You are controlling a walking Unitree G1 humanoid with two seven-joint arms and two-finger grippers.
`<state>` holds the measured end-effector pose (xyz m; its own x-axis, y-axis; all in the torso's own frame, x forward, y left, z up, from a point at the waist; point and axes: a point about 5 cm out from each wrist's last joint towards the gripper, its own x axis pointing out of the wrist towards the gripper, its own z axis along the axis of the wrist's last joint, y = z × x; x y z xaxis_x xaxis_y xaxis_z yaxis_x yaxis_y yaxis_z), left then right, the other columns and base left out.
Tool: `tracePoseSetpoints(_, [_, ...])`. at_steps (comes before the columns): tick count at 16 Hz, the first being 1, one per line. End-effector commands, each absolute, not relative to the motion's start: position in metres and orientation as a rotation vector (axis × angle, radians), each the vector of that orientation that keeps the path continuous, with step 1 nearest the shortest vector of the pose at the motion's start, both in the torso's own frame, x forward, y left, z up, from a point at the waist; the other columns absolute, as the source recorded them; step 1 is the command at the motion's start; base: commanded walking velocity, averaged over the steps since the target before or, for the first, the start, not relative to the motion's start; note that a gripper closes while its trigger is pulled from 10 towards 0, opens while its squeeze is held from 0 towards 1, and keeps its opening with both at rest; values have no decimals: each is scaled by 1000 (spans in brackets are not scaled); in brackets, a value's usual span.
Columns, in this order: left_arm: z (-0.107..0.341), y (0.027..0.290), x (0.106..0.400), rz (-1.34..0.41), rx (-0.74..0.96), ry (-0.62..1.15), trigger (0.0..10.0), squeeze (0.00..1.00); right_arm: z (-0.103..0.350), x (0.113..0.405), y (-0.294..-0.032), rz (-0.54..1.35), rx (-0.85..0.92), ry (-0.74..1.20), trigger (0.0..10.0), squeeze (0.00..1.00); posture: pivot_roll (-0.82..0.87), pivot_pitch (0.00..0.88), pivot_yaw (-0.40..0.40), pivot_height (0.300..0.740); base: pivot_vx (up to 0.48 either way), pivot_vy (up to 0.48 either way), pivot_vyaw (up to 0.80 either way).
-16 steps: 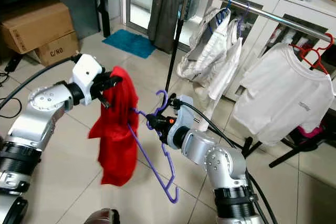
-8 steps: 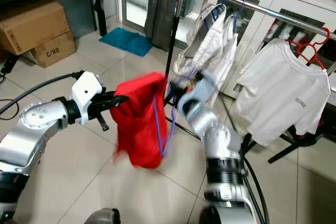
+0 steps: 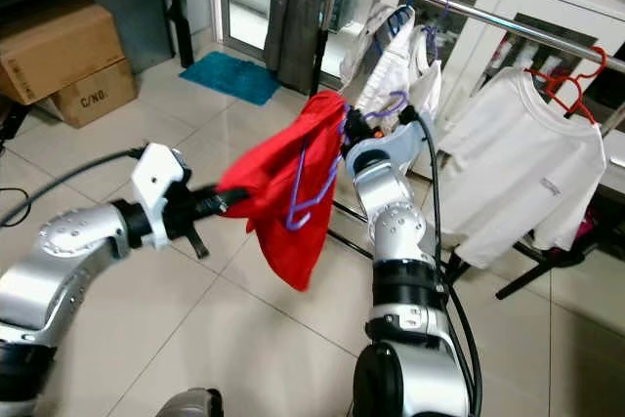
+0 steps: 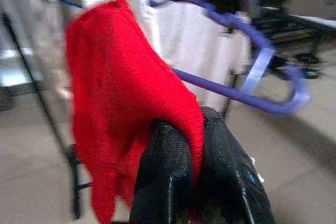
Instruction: Hang hanger
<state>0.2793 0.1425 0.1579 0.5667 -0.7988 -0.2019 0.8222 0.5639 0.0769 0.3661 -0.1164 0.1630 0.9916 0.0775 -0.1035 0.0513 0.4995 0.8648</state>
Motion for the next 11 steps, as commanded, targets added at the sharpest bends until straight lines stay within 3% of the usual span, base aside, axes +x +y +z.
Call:
tracePoseSetpoints(1, [156, 137, 272, -1023, 143, 170, 0, 0, 183, 372, -118, -21, 1116, 33, 10000, 0, 87, 17, -81, 740, 0, 0, 0])
tracePoseSetpoints(6, [149, 95, 257, -1225, 58, 220, 0, 0, 187, 384, -114, -144, 1161, -21, 10000, 0, 89, 24, -85, 740, 0, 0, 0])
tracePoseSetpoints(11, [188, 66, 269, -1237, 46, 44, 0, 0, 177, 388, -104, -206, 976, 27, 10000, 0, 78, 16, -86, 740, 0, 0, 0])
